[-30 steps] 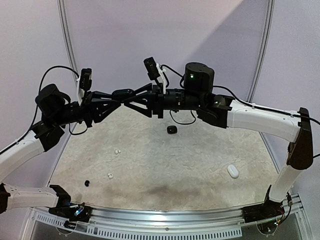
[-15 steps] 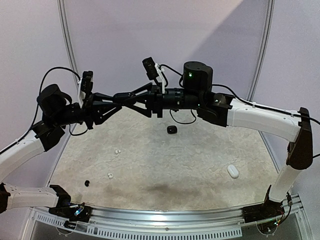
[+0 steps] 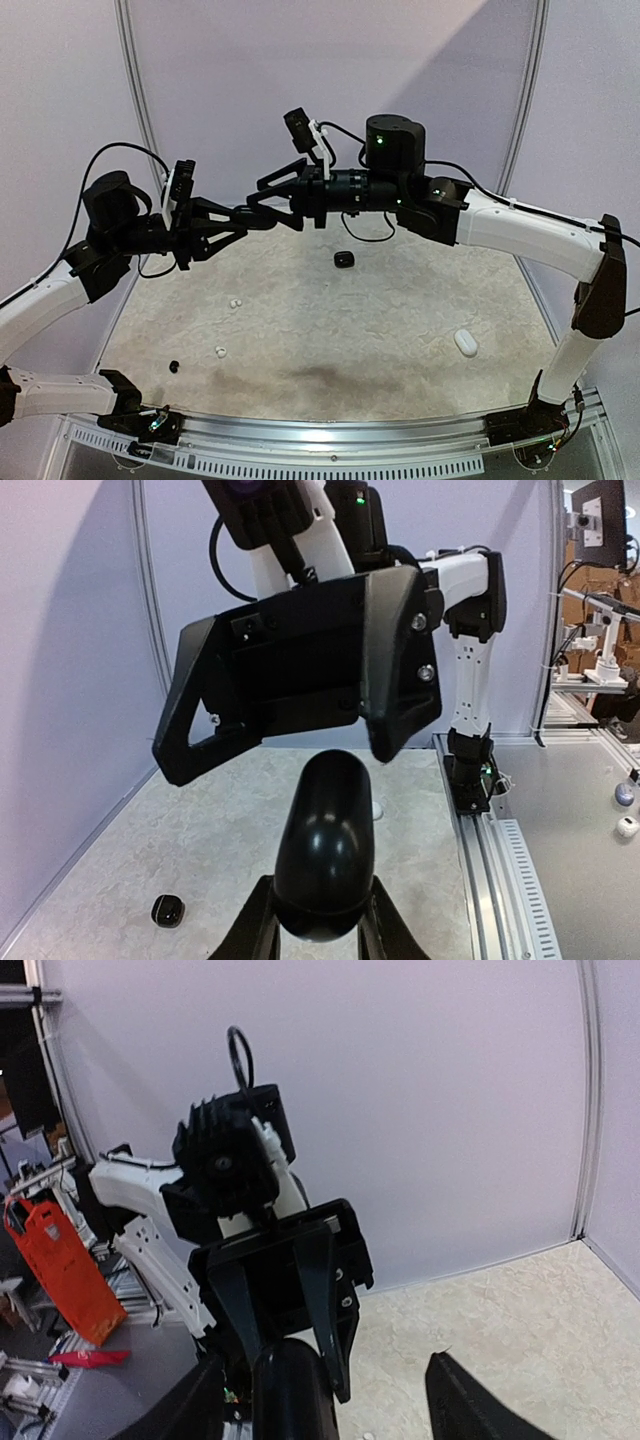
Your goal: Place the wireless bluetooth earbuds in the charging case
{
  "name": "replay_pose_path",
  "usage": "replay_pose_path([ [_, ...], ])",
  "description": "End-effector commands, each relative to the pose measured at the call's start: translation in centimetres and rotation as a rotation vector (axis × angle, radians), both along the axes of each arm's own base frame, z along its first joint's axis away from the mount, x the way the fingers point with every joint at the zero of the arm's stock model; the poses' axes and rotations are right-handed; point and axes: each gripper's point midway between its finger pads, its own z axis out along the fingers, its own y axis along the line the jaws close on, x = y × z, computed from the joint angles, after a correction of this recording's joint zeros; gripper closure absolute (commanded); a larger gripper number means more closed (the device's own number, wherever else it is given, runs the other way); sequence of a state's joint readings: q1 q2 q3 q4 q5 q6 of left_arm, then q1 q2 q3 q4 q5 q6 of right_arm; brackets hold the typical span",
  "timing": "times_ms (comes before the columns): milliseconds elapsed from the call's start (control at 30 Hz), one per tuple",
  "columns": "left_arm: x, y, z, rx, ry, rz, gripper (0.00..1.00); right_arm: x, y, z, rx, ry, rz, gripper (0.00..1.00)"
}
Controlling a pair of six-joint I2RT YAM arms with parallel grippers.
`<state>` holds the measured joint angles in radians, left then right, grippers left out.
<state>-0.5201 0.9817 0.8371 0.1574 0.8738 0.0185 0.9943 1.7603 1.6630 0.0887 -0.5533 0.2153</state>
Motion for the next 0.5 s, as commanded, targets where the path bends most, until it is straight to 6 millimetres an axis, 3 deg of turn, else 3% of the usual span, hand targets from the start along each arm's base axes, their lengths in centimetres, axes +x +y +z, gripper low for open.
replay_pose_path([
  [0, -0.3, -0.1, 0.8, -0.015, 0.017, 0.004, 1.0, -1.8, -0.2, -0.8, -0.034, -0.034, 0.082, 0.25],
  [167, -0.4, -0.1, 1.0, -0.021, 0.018, -0.004, 1.0, -0.7, 0.0, -3.7, -0.171, -0.05, 0.001, 0.21],
  [467, -1.2, -0.3, 0.4, 0.015, -0.023, -0.048, 1.0, 2.4, 0.1, -3.8, -0.201, -0.076, -0.155, 0.25],
])
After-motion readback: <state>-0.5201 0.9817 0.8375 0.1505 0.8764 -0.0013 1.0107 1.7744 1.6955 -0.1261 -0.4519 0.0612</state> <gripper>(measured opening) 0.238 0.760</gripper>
